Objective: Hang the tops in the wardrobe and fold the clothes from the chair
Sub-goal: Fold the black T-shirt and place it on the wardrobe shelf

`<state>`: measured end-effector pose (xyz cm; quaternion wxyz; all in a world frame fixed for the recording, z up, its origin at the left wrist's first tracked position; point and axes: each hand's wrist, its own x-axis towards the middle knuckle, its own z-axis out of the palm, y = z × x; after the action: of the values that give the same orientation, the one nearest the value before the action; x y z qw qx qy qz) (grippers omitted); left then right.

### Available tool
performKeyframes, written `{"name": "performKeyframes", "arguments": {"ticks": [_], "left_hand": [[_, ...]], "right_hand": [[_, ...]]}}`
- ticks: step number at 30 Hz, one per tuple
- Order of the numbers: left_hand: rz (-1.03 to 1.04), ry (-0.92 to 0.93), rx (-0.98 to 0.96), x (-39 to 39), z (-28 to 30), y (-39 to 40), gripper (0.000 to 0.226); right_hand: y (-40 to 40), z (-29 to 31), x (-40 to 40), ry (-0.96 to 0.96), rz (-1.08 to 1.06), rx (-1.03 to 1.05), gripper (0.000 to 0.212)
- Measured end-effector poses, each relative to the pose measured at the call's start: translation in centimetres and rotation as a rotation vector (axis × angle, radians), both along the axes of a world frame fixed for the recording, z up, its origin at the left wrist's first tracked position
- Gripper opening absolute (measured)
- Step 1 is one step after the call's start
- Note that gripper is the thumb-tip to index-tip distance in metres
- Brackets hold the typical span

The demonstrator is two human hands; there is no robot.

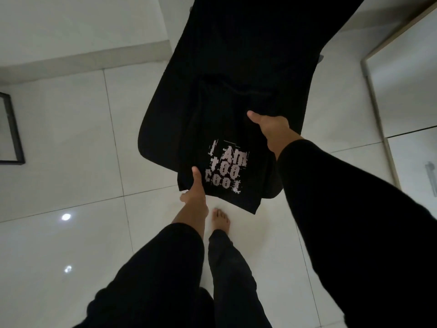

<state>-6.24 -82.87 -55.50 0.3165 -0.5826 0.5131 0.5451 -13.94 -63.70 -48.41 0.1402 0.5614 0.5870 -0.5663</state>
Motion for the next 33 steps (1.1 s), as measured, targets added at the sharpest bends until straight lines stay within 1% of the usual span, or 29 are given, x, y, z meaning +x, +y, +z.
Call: {"name": "performKeyframes", "arguments": {"ticks": [2,3,5,8,11,13,16,19,22,26,30,33], "left_hand": [[0.032,0.029,0.193,0.5,-0.6,-0.3,0.109],[0.037,0.045,0.245,0.6,-0.6,-0.4,0.102],[0.035,0.044,0.268,0.9,-0.6,-0.6,0.095],[0.041,0.077,0.242,1.7,0.0,-1.2,0.081],[0.038,0.124,0.281,2.4,1.5,-2.1,0.076],[0.062,0.157,0.306,2.6,3.1,-3.2,0.074],[0.11,0.26,0.333,2.4,6.1,-5.4,0.066],[0.1,0.417,0.418,2.0,11.0,-7.1,0.055],[-0.003,0.545,0.553,2.0,17.5,-7.8,0.045],[-0.243,0.604,0.708,4.1,27.2,-6.8,0.037],[-0.506,0.607,0.859,7.2,35.3,-2.8,0.04],[-0.7,0.606,0.881,10.8,40.2,2.2,0.037]], "right_hand": [[-0.1,0.2,0.1,0.027,0.027,-0.046,0.069],[-0.1,0.2,0.2,0.037,0.037,-0.069,0.071],[-0.2,0.5,0.5,0.05,0.031,-0.122,0.07],[-0.7,0.7,1.1,0.094,-0.038,-0.16,0.059],[-1.5,1.8,2.0,0.16,-0.116,-0.239,0.05],[-2.3,3.3,3.0,0.223,-0.188,-0.289,0.049],[-3.4,6.3,5.1,0.36,-0.286,-0.374,0.051],[-4.2,10.8,7.9,0.506,-0.381,-0.455,0.044],[-4.5,16.4,11.7,0.651,-0.469,-0.476,0.036],[-3.7,24.4,18.7,0.806,-0.624,-0.448,0.039],[-1.1,32.0,27.0,0.967,-0.809,-0.383,0.041],[1.4,36.5,34.2,1.052,-0.94,-0.317,0.036]]}}
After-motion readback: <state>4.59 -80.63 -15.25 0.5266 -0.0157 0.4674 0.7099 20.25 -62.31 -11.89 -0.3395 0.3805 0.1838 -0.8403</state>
